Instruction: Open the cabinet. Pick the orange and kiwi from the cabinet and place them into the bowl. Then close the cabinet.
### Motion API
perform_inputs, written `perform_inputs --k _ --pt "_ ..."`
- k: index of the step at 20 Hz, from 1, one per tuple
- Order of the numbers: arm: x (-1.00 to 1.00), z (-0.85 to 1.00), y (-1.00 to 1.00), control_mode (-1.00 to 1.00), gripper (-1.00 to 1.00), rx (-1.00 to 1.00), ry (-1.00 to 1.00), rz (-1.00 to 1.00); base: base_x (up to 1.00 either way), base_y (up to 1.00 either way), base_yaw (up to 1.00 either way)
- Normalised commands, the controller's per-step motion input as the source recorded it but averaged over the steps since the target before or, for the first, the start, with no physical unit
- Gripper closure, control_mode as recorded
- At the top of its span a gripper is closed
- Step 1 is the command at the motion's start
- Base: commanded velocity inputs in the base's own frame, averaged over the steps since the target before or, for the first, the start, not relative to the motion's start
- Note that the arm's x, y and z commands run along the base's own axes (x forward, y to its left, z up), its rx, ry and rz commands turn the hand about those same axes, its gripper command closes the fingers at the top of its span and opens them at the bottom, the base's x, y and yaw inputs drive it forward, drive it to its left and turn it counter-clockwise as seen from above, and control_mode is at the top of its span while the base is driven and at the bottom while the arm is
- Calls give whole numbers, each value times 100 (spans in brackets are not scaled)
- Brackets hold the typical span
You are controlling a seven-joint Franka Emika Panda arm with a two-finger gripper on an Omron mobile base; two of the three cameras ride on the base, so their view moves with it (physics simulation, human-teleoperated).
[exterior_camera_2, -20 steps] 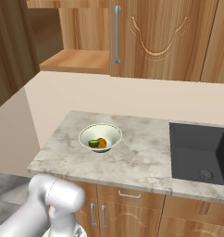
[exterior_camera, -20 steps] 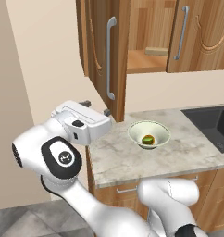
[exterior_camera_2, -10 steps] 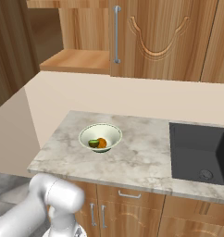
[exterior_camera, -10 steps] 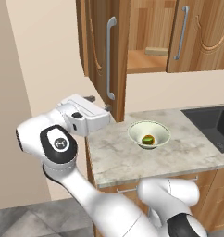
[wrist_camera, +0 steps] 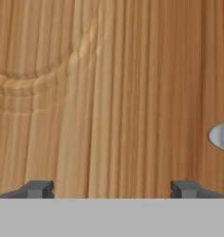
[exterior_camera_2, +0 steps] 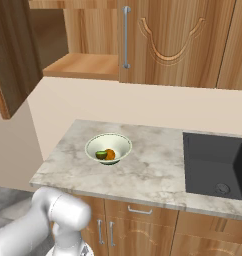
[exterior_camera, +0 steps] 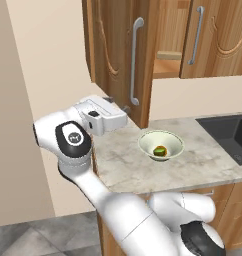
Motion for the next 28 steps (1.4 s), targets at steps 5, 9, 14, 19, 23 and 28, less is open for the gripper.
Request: perform_inputs --k 5,9,14,19,23,28 --pt "62 -6 -45 -100 -100 0 0 0 0 0 0" --pt "62 -3 -49 -100 -100 0 0 1 0 0 0" --pt "71 0 -41 -100 -100 0 0 2 0 0 0" --pt "56 4 -19 -100 -100 0 -5 7 0 0 0" --pt "42 21 -11 -100 -100 0 -7 9 0 0 0" --pt "43 25 -13 -100 -100 -3 -6 11 0 0 0"
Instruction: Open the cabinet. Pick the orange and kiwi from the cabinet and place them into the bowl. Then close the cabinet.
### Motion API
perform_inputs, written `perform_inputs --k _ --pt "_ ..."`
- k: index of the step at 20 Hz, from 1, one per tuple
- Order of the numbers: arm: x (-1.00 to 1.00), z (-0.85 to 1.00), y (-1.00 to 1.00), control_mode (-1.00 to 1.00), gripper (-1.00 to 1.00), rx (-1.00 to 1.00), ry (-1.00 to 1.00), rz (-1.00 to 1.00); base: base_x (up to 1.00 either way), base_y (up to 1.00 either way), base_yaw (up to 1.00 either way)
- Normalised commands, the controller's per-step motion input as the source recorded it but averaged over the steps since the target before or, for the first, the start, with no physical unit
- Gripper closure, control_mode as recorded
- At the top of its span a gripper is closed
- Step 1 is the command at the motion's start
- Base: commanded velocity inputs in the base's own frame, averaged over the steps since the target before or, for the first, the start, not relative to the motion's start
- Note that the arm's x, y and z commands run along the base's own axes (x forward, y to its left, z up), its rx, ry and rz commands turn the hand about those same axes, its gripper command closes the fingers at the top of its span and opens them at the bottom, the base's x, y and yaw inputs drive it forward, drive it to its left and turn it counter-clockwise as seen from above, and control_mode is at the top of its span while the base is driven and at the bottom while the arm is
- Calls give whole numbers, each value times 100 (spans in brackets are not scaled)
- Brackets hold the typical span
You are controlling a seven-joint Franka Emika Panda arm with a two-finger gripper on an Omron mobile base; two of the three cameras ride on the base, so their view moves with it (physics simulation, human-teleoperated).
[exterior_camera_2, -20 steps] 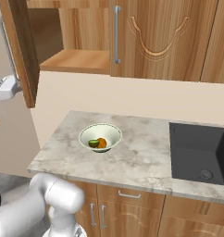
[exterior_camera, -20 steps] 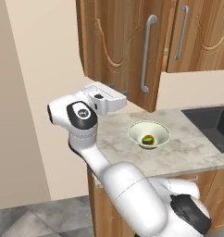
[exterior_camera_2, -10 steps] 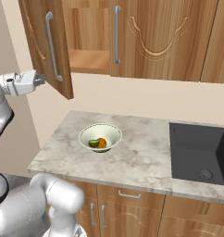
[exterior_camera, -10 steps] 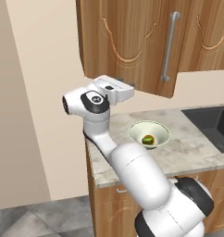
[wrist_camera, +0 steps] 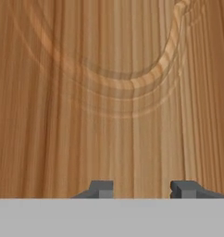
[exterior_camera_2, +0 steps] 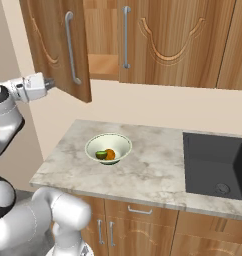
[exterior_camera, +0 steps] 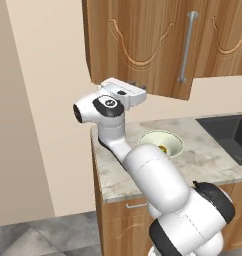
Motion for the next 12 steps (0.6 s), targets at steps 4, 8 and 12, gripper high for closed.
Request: perform_inputs --k 4,8,12 --pt "43 30 -18 -100 -100 -3 -2 11 0 0 0" --pt "39 32 -16 -100 -100 -4 0 10 0 0 0" --pt "38 32 -18 -100 -100 -3 0 11 0 0 0"
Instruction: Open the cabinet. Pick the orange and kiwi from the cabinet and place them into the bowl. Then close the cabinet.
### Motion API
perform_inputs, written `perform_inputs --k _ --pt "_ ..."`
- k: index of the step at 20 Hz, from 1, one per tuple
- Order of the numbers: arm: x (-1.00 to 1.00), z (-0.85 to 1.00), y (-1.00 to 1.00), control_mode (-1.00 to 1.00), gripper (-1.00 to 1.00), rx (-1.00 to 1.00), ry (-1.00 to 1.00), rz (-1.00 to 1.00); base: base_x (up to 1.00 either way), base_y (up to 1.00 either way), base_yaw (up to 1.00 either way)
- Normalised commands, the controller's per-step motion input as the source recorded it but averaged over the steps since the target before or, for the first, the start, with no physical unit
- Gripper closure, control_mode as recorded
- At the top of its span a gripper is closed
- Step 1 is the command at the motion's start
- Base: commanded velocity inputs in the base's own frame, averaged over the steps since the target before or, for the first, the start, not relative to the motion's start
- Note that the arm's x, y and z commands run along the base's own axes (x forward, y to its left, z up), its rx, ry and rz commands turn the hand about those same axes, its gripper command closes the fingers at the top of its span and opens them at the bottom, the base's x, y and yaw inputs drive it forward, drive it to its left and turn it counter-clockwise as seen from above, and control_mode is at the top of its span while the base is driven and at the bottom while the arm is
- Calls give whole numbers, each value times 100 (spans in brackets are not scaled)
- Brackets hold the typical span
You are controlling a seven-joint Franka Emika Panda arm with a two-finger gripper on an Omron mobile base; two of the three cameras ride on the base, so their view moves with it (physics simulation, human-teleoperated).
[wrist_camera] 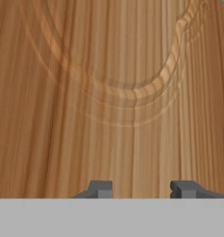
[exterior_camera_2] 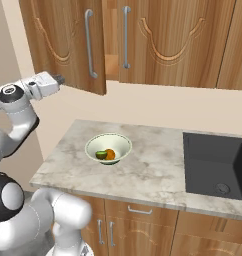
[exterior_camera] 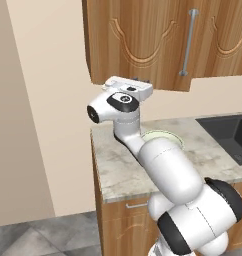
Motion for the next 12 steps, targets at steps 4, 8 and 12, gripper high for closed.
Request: perform_inputs --k 4,8,12 --pt "41 29 -19 -100 -100 -2 0 12 0 0 0" --pt "35 29 -20 -100 -100 -3 0 12 0 0 0" --pt "40 18 -22 -100 -100 -2 0 13 0 0 0"
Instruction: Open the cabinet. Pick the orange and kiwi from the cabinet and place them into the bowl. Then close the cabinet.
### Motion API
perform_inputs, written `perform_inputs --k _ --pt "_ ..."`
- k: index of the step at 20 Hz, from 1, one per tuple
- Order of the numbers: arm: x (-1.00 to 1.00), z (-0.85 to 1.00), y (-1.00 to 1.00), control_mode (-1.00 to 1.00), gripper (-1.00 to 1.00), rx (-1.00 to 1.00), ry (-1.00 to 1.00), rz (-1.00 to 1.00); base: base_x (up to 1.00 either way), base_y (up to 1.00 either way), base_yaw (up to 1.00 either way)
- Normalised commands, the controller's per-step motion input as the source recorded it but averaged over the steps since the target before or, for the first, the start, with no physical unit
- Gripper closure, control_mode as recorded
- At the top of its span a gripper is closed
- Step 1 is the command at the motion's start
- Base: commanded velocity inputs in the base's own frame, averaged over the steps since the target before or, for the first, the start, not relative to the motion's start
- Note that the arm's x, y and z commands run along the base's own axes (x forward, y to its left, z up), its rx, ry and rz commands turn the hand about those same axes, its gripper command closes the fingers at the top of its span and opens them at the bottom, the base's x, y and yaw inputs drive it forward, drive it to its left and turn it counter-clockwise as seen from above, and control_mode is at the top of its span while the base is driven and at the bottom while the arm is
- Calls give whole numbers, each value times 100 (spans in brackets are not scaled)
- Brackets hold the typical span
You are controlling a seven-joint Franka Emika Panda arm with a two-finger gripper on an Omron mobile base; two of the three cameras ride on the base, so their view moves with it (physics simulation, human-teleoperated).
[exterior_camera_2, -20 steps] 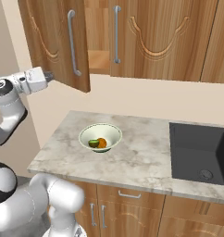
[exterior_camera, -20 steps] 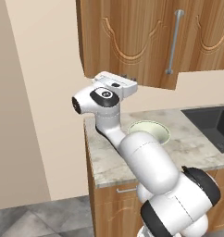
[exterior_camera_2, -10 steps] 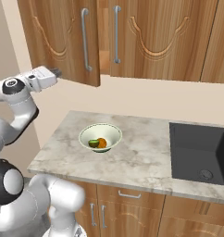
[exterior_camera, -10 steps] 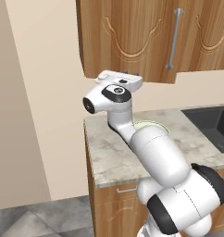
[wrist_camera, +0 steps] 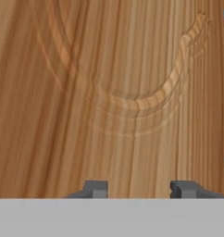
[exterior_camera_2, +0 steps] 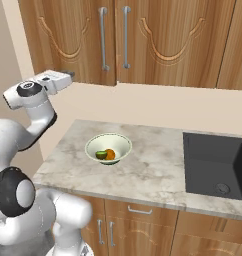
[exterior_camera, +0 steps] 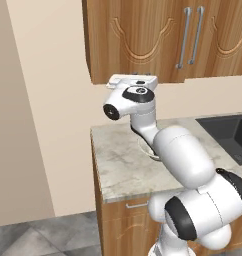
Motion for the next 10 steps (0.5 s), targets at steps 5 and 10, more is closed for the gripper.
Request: perform_inputs --k 5,10 --pt "50 4 -15 -100 -100 -1 0 14 0 0 0" --pt "34 0 -4 -100 -100 0 0 13 0 0 0"
